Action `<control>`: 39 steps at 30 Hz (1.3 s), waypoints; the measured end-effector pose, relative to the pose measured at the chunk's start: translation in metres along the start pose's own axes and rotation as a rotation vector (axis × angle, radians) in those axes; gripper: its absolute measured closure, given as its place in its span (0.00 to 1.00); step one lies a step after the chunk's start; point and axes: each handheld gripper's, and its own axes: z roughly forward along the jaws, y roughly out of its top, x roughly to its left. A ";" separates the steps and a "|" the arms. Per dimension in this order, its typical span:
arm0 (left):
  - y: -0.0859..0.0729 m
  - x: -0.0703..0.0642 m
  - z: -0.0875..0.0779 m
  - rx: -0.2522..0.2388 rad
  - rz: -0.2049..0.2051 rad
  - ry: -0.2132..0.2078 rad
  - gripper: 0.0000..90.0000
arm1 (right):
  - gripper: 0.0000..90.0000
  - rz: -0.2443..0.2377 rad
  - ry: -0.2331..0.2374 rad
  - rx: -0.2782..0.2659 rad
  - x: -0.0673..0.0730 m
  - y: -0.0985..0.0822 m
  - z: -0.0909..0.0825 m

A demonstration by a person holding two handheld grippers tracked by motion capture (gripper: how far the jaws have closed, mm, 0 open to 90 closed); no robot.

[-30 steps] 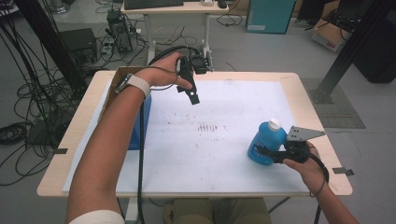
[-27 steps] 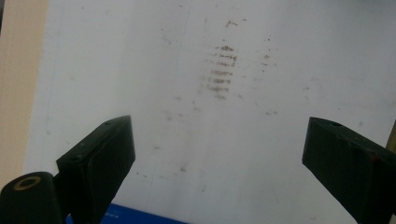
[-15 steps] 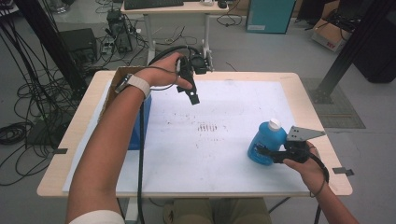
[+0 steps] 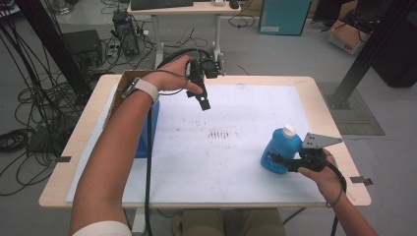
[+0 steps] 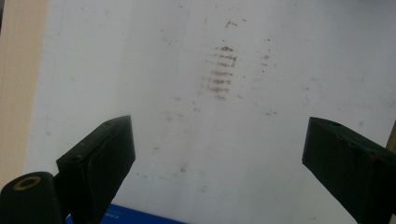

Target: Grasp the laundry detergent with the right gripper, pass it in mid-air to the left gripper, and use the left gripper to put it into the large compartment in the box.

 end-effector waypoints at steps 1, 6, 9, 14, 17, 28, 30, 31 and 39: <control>0.000 0.000 0.000 -0.003 0.000 0.002 0.11 | 0.47 0.000 0.000 0.000 0.000 0.000 0.000; 0.000 0.000 0.000 -0.002 0.000 0.008 0.11 | 0.47 -0.001 0.001 0.000 0.000 0.000 0.000; 0.000 0.000 0.000 0.003 0.004 0.009 0.11 | 0.47 0.006 0.000 0.000 0.000 0.000 0.000; -0.002 0.000 -0.002 0.000 0.002 0.021 0.11 | 0.48 0.007 0.002 -0.003 0.000 0.000 0.000; -0.003 -0.001 -0.003 0.002 -0.007 0.017 0.10 | 0.48 0.008 0.003 -0.004 0.000 -0.001 0.000; -0.007 -0.003 -0.006 -0.001 -0.007 0.029 0.10 | 0.48 0.008 0.004 0.001 0.000 0.000 0.000; -0.007 -0.003 -0.007 -0.005 -0.005 0.032 0.10 | 0.48 0.005 0.004 0.001 0.000 0.000 0.000; -0.007 -0.004 -0.007 -0.007 -0.007 0.032 0.10 | 0.48 0.004 0.005 0.002 0.000 0.000 0.000; -0.005 -0.010 -0.011 -0.033 -0.010 0.039 0.10 | 0.48 0.004 0.020 0.010 -0.002 0.001 -0.001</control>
